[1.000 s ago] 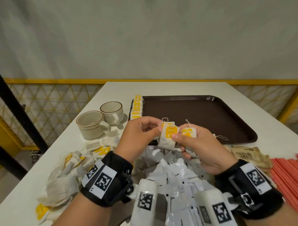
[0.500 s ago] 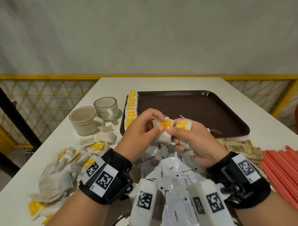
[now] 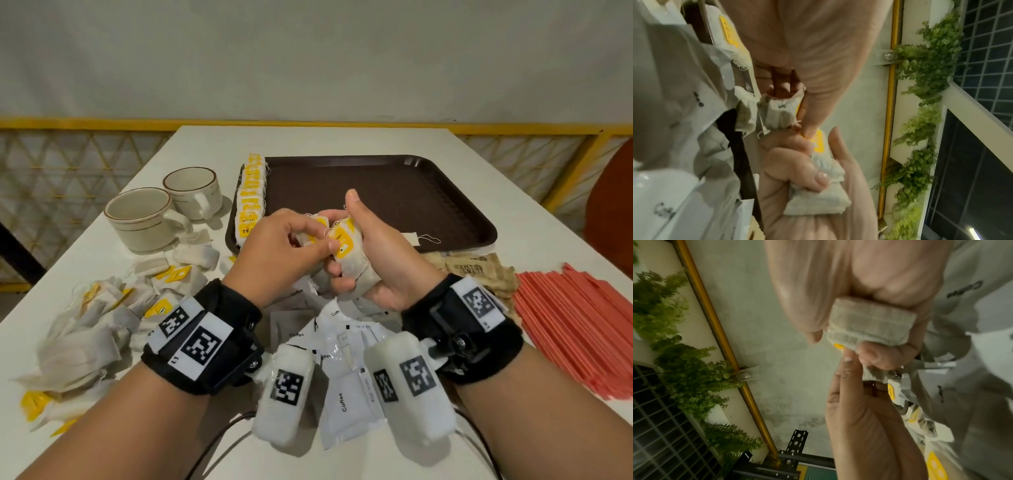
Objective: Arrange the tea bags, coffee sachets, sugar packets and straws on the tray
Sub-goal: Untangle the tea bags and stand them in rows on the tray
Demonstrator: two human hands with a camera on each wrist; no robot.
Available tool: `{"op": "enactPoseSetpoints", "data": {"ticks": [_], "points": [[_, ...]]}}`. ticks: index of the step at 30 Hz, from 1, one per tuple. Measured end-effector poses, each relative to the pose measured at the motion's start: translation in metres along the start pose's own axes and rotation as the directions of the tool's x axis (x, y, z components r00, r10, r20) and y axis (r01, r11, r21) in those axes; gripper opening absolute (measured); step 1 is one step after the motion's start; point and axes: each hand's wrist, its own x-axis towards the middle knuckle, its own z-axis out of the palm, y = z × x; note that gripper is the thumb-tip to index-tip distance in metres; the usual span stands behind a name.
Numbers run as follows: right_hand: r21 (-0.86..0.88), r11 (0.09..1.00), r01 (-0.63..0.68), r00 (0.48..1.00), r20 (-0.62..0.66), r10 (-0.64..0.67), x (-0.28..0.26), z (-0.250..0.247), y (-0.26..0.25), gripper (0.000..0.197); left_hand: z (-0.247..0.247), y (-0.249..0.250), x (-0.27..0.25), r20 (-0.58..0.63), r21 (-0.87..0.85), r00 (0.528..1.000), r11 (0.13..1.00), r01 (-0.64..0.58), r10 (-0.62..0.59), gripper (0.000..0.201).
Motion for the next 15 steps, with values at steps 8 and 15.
{"op": "enactPoseSetpoints", "data": {"ticks": [8,15], "points": [[-0.095,0.995,0.038,0.999,0.015,-0.036,0.0,-0.008,-0.002,0.035,-0.011,-0.004,0.005,0.008,-0.171,0.997,0.982,0.081,-0.08,0.008],[-0.173,0.971,0.164,0.978,-0.099,-0.183,0.002,-0.013,-0.005,0.039,-0.017,-0.004,0.007,-0.068,-0.185,0.992,0.979,0.089,-0.103,0.01]]}}
